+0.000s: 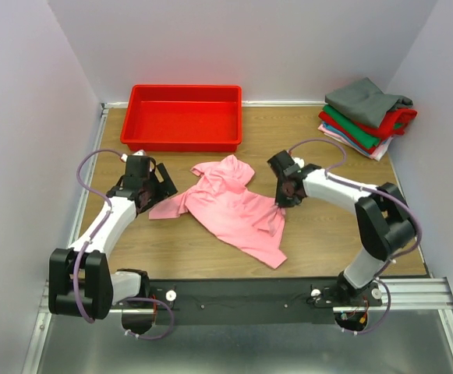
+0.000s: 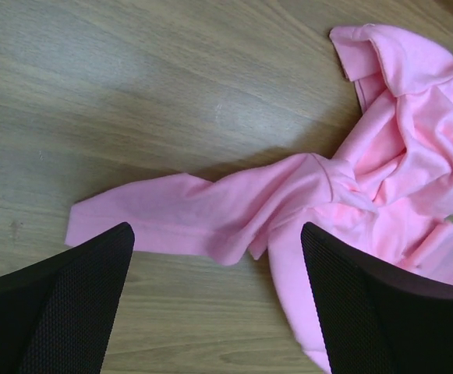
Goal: Fold and stack the t-shirts
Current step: Flatten the tshirt out
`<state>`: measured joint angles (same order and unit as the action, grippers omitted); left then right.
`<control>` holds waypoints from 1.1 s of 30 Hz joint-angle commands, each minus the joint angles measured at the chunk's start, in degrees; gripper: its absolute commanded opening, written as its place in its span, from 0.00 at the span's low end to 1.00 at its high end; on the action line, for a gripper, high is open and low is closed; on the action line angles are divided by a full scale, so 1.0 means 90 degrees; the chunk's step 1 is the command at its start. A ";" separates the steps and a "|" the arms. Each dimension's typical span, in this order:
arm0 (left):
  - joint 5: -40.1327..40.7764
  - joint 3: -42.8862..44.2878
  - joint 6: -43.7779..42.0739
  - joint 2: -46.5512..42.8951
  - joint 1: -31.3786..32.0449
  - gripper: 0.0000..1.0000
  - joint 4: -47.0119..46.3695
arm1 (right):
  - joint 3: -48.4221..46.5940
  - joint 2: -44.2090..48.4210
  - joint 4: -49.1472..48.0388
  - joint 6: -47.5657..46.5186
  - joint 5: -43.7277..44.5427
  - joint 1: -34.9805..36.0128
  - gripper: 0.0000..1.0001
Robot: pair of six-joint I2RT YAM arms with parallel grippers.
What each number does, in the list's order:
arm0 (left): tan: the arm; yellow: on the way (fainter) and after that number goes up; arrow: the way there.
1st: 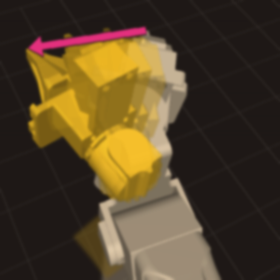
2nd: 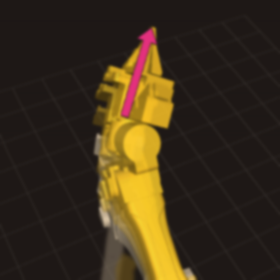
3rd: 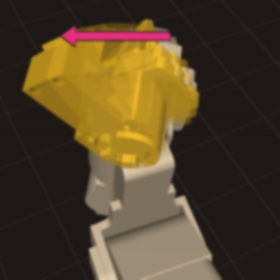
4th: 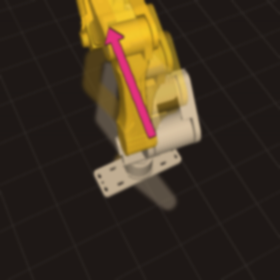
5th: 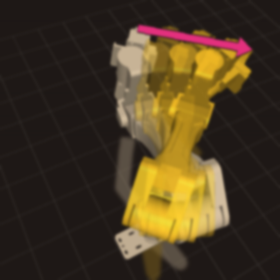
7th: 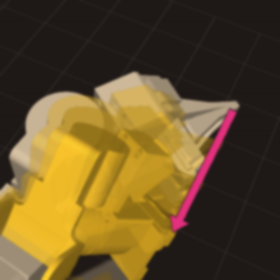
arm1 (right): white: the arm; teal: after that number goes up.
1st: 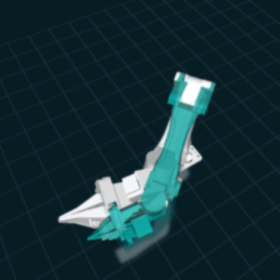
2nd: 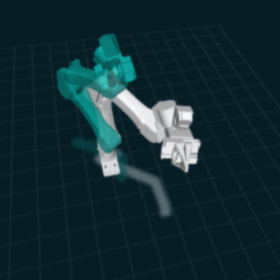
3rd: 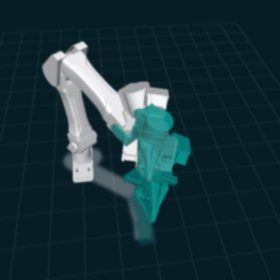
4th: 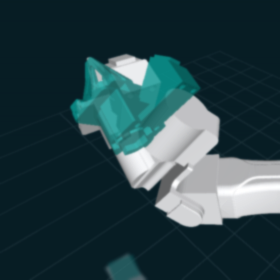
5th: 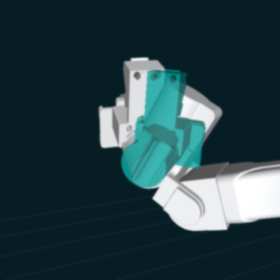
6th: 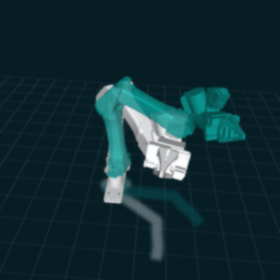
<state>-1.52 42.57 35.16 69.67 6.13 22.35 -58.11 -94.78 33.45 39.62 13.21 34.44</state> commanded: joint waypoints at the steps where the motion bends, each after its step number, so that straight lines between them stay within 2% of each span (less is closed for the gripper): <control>1: 0.0100 -0.0325 0.0078 0.0052 0.0100 0.93 -0.0149 | -0.0447 -0.0513 0.0189 -0.0720 0.0309 -0.0612 0.01; 10: 0.0101 -0.0638 0.0166 -0.0016 0.0295 0.88 -0.0159 | -0.1511 -0.1508 0.0189 -0.1218 0.0134 -0.1696 0.01; 20: 0.0120 -0.0745 0.0712 -0.0251 0.1281 0.81 0.0378 | -0.2313 -0.2037 0.0258 -0.1316 -0.0081 -0.2068 0.01; 21: 0.0400 -0.0745 0.0829 -0.0280 0.1398 0.78 0.0513 | -0.2333 -0.2027 0.0267 -0.1306 -0.0110 -0.2078 0.01; 25: 0.0608 -0.0657 0.0947 -0.0339 0.1564 0.75 0.0788 | -0.2420 -0.2056 0.0267 -0.1238 -0.0305 -0.2137 0.02; 27: 0.0569 -0.0696 0.0957 -0.0261 0.1643 0.74 0.0837 | -0.2469 -0.2056 0.0277 -0.1228 -0.0461 -0.2156 0.09; 28: 0.0531 -0.0725 0.0967 -0.0145 0.1730 0.73 0.0856 | -0.2489 -0.2056 0.0287 -0.1228 -0.0511 -0.2166 0.25; 30: 0.0472 -0.0755 0.0996 -0.0027 0.1857 0.72 0.0934 | -0.2528 -0.1989 0.0287 -0.1238 -0.0657 -0.2166 0.45; 31: 0.0462 -0.0726 0.1015 0.0013 0.1935 0.72 0.0983 | -0.2538 -0.1949 0.0297 -0.1247 -0.0696 -0.2166 0.58; 33: 0.0452 -0.0774 0.1141 0.0023 0.2101 0.72 0.1071 | -0.2528 -0.1804 0.0316 -0.1277 -0.0764 -0.2166 0.65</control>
<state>1.41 36.71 43.20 69.17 22.94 29.15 -79.46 -111.98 35.20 28.34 9.19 15.27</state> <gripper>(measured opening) 0.718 0.602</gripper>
